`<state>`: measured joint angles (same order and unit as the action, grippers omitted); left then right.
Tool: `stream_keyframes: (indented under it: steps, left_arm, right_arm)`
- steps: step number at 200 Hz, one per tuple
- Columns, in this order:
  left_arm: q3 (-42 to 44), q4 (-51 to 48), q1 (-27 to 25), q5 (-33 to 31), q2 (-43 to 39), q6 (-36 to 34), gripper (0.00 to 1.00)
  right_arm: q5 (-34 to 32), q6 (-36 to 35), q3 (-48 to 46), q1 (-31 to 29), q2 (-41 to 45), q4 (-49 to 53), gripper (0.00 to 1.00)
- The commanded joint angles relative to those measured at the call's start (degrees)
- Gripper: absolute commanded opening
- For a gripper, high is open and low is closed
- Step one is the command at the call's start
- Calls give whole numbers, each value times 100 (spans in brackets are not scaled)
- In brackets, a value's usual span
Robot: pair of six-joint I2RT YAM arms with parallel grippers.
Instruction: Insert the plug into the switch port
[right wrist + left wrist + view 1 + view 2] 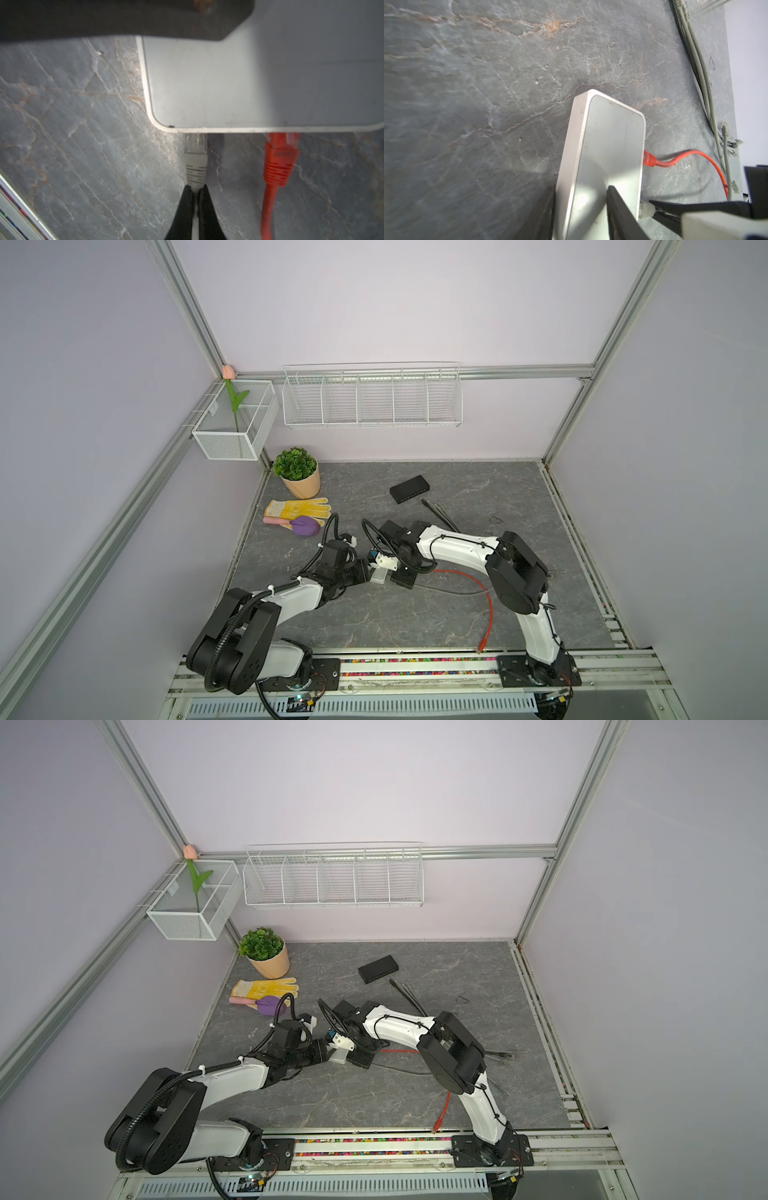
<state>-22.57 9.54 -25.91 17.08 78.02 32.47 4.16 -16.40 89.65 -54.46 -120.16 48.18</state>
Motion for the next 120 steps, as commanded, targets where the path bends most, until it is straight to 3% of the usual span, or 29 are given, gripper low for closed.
stream_keyframes:
  steps: [1, 120]
  left_arm:
    - [185, 92, -301, 828, 72, 23, 39]
    - [405, 362, -471, 1078, 245, 4, 38]
  right_arm:
    - [518, 81, 112, -34, -95, -1397, 7]
    - [709, 163, 297, 35, -230, -2044, 7]
